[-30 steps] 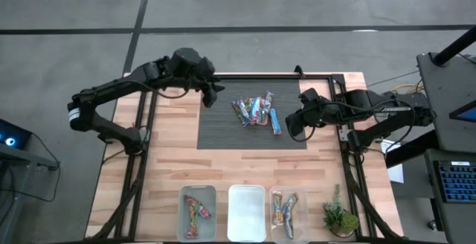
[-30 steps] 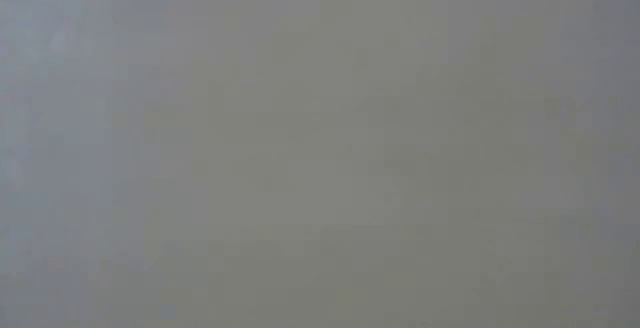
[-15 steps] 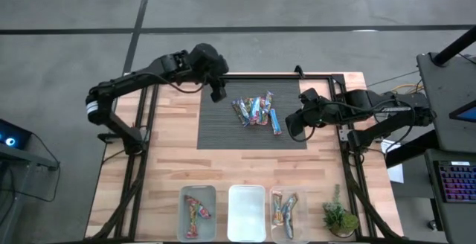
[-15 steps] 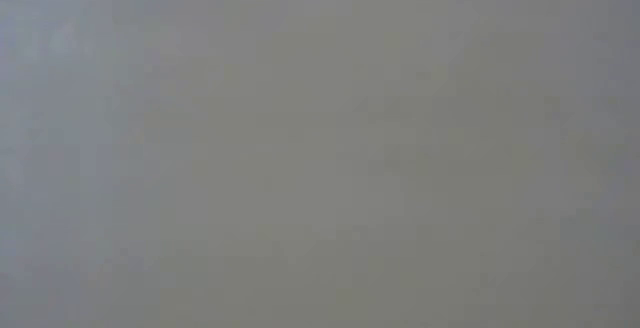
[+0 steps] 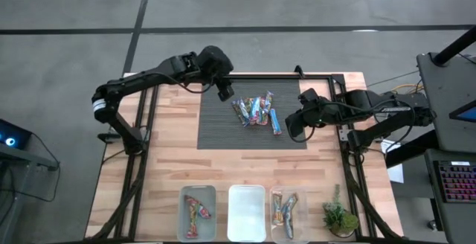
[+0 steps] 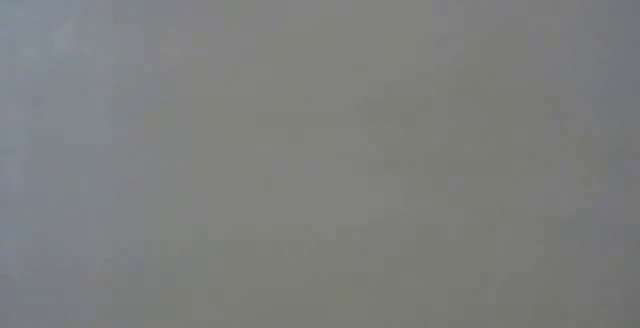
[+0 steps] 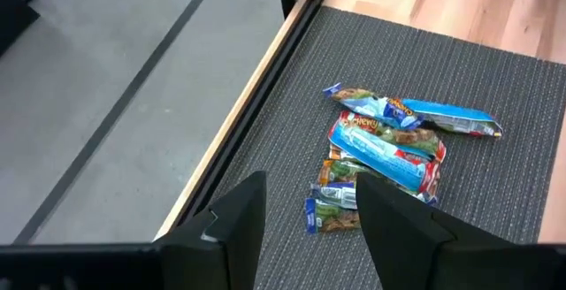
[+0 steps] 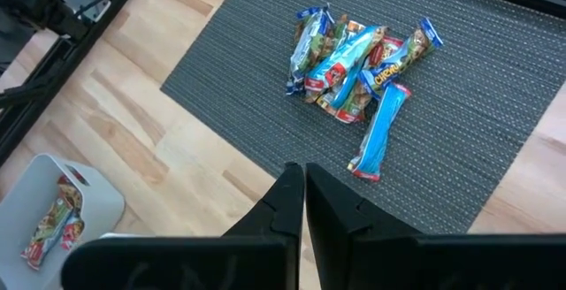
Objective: Pick and place Granola Bars by type
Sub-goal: Put the middle blue granola bar into the white bin
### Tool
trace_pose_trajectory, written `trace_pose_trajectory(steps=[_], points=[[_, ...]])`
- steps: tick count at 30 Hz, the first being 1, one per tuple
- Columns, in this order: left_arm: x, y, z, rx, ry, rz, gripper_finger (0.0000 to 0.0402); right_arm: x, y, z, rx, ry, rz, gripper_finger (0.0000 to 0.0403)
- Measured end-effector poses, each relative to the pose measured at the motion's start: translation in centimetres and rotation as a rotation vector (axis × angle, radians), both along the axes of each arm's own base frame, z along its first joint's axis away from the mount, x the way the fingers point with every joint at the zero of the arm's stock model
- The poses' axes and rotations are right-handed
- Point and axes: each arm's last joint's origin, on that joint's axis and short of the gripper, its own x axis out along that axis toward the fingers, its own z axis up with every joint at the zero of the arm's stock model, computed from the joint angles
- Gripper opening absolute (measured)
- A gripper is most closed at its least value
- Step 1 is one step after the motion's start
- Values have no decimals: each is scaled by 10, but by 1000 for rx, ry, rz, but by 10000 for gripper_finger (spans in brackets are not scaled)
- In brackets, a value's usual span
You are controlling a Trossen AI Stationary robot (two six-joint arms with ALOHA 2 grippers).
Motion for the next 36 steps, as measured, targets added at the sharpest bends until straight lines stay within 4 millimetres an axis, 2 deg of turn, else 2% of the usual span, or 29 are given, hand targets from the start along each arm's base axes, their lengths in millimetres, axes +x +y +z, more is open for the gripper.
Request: trace_pose_trajectory(steps=[9,16,21,30,36], points=[[2,1,2,-2,-32,7,161,0,0,0,-1,1,0,9],[2,0,1,-68,-62,-4,161,0,0,0,1,0,-1,8],[1,-1,1,-90,-59,-24,161,-3,1,2,9,8,67,8],[-2,-3,-4,-117,7,-73,161,-30,-2,29,-34,-86,128,8],[-2,-5,1,-113,4,-132,161,-54,-5,44,-40,-52,132,8]])
